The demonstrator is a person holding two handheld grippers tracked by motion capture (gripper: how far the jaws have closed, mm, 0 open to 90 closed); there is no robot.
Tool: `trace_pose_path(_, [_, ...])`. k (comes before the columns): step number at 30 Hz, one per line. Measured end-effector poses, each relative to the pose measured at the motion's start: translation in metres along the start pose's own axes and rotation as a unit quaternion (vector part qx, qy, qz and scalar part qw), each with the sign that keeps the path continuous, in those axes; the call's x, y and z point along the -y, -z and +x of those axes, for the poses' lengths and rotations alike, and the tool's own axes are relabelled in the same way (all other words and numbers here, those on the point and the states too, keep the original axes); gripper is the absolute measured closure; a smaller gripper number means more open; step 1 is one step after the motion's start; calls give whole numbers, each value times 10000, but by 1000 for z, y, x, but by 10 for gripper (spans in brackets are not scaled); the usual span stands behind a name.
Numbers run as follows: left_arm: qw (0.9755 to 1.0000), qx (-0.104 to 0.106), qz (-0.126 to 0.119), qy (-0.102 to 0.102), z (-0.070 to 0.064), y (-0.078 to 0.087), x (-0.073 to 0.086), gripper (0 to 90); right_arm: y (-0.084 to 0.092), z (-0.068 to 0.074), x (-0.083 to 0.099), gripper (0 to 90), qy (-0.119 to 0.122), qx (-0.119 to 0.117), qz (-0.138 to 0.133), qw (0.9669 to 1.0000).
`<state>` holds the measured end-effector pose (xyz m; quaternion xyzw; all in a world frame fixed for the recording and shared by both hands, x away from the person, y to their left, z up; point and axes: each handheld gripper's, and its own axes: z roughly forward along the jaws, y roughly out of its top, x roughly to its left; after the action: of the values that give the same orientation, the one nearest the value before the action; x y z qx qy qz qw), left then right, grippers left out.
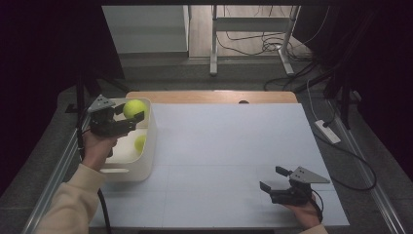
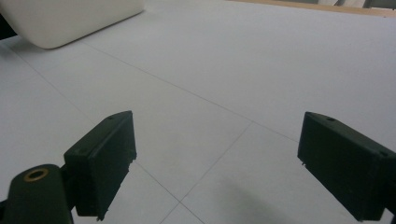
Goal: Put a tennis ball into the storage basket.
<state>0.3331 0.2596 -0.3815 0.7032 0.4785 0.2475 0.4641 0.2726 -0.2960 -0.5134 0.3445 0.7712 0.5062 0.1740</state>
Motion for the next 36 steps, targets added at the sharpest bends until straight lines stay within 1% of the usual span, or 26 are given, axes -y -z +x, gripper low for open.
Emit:
trace_pose_path(4, [9999,-111,46,85,6,2,2,274,0,0,0,119,4,2,3,10000])
trace_pose_path(5, [9999,-111,46,85,6,2,2,274,0,0,0,118,4,2,2,10000])
trace_pose_path(6, [9998,-165,70,79,7,4,3,274,0,0,0,119,1,0,2,10000])
trace_pose_path(10, [9996,-250,120,77,10,8,4,274,1,0,0,119,-25,2,-19,10000])
trace_pose_path(13, [9995,-266,158,98,11,9,6,274,0,-1,0,119,-37,12,-18,10000])
trace_pose_path(14, [9993,-267,230,145,13,8,8,274,0,-1,0,119,-26,14,-5,10000])
trace_pose_path(15, [9993,-267,230,145,13,8,8,273,0,-1,0,119,-26,14,-5,10000])
trace_pose_path(16, [9991,-277,284,127,14,8,9,273,0,0,0,119,-11,19,-1,10000])
trace_pose_path(23, [9988,-344,339,32,13,12,12,273,0,-1,0,119,-24,14,4,10000])
trace_pose_path(26, [9984,-347,435,59,15,12,13,273,0,-1,0,119,-17,11,3,10000])
trace_pose_path(29, [9977,-282,605,78,17,11,15,273,0,-1,0,119,-28,12,5,10000])
trace_pose_path(32, [9967,-319,741,39,18,10,18,273,-1,-1,0,119,-16,11,9,10000])
trace_pose_path(36, [9955,-351,877,58,21,10,21,273,-1,-1,0,119,-14,12,9,10000])
